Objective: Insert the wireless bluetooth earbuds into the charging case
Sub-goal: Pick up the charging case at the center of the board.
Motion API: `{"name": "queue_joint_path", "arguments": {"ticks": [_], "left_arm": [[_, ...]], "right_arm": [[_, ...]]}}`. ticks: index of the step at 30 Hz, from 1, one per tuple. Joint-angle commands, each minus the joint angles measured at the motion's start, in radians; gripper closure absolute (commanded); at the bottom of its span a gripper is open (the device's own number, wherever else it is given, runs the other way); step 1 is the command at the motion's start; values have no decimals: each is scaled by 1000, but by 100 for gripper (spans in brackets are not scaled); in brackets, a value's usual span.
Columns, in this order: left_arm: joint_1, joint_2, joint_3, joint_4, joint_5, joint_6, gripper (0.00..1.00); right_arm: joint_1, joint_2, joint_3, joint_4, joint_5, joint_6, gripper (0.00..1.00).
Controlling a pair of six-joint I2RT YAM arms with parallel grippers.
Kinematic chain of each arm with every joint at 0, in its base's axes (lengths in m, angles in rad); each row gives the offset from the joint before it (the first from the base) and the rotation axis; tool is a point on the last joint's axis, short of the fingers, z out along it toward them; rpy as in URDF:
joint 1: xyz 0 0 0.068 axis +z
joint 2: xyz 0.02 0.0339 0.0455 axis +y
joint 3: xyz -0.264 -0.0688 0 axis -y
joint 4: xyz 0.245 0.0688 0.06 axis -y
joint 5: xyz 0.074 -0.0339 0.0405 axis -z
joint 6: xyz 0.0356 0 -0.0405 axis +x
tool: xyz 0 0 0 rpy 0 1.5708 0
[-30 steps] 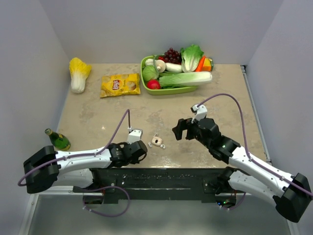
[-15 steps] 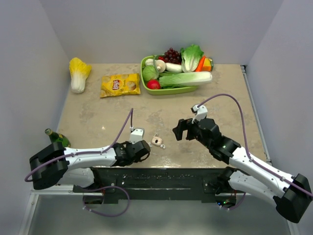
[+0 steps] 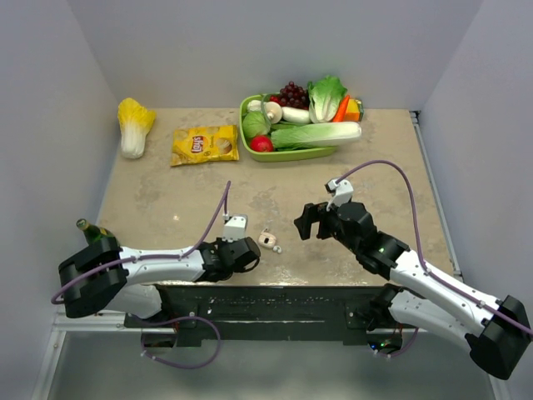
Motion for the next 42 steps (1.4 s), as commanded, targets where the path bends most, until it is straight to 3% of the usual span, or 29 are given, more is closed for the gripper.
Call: {"name": "queue_joint_path", "arguments": {"ticks": [1,5,14,18,21,26,42], "left_arm": [[-3,22,7,0,-2,-4,100],[-7,-27,-6,0,20,22,98],[-50,-260,-14,-141,31,13,47],[-50,-339,-16,-183,-43,-45,19],[-44,-349,-26,-200,-101,-114,9],[68,-251,-29,-136,-40,-87,7],[79,-118,15,-27,-19,4,4]], "right_arm": [[5,-13,-6,7,0,-1,2],[3,-17,-8,2,-7,-4,2],[3,-13,-6,7,-16,-4,2],[5,-14,-8,15,-20,-4,2],[3,-16,-5,12,-24,-2,2],[3,-34,-3,2,-24,-1,2],[5,-22,-8,12,-32,-1,2]]}}
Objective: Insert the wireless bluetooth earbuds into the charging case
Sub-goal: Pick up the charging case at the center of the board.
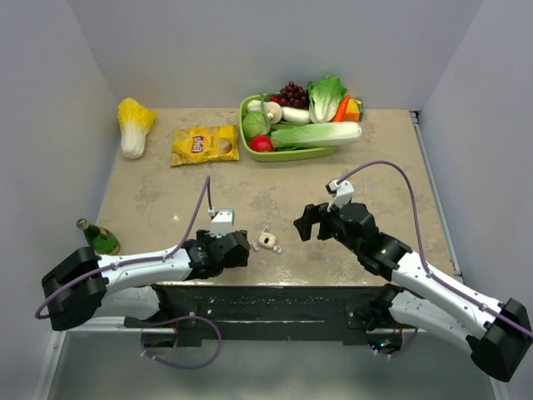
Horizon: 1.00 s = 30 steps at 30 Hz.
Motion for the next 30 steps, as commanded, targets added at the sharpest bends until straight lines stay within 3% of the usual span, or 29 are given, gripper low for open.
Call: {"name": "queue_joint_path", "arguments": {"ticks": [1,30], "left_arm": [[6,24,38,62,-3,40,3],[35,190,54,120,76,117,17]], "right_arm": [[3,2,-5,17,-10,0,2],[5,6,-5,13,2,-1,2]]}}
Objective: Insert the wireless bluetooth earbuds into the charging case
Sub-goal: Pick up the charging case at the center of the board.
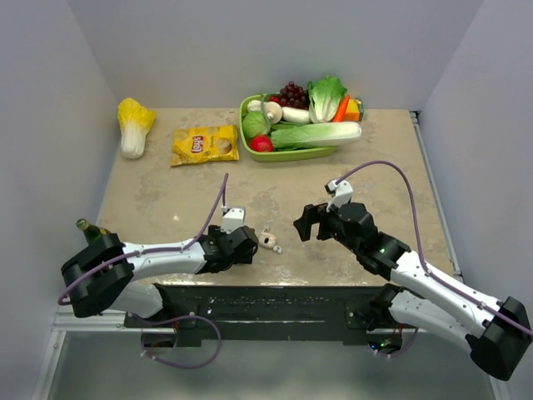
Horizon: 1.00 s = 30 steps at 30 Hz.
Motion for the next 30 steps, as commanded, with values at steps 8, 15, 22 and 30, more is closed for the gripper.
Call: {"name": "queue_joint_path", "arguments": {"ticks": [8,15,22,30], "left_arm": [[4,26,21,-50,32,14,17],[2,48,36,-99,31,23,17],[2,51,41,-119,29,24,23],[1,57,16,-95,51,18,24]], "right_arm": [[3,-13,-6,10,7,0,2],[3,-14,-11,10,9,2,2],[5,-24,-15,6,12,4,2],[3,-27,-14,5,12,7,2]]}}
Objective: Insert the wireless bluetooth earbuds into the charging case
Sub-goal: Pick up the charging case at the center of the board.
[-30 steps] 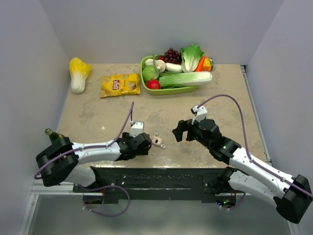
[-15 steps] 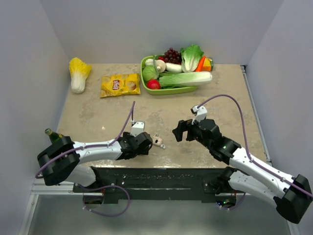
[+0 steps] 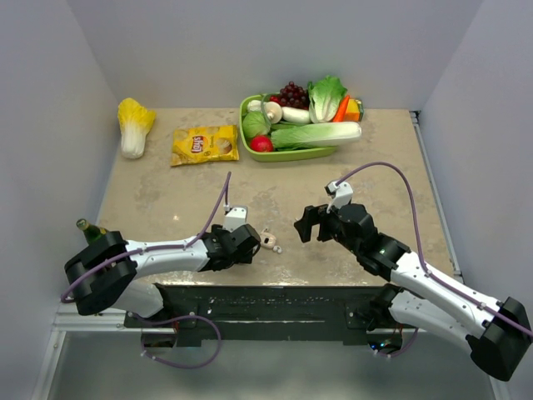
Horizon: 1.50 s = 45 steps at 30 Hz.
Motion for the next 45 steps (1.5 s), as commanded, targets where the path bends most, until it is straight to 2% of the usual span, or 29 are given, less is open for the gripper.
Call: {"name": "queue_joint_path", "arguments": {"ticks": [1,3,8,14,17,20,22,24,28,35,39,41,42,44,45], "left_arm": [[-1,29,-26,-50,34,9,22],[1,29,-28,-55,33,3,17],[-2,29,-35,-58,33,-5,15],[-7,42,-44,-49,42,-12,24],[-7,46,-46,-47,46,-11,32],[-7,36,-52,-38,43,-9,52],[-7,23,-55,-32,30,-6,61],[-10,7,-54,-21,17,0,77],[-17,-91,-25,14,-65,29,100],[-16,-219,71,42,-187,158,100],[-16,-325,14,196,-139,316,100],[-14,-394,-27,330,-72,417,100],[-14,-417,-90,490,-35,460,100],[-13,-483,-168,653,123,613,100],[-14,-500,-261,834,169,659,100]], "right_arm": [[5,-21,-2,4,11,4,2],[5,-21,0,4,11,2,2],[5,-19,0,6,11,2,2],[3,-18,1,6,11,2,2],[3,-15,-2,9,13,1,2],[5,-4,3,16,8,1,2],[3,7,18,6,6,-3,2],[3,4,23,4,8,0,2],[5,5,58,18,-4,11,2],[3,24,170,-23,-6,-9,2],[3,18,219,-53,-9,-15,2],[3,18,242,-75,17,-13,2],[3,16,251,-85,28,-9,3],[5,16,270,-103,46,7,3],[3,18,274,-103,39,13,3]]}}
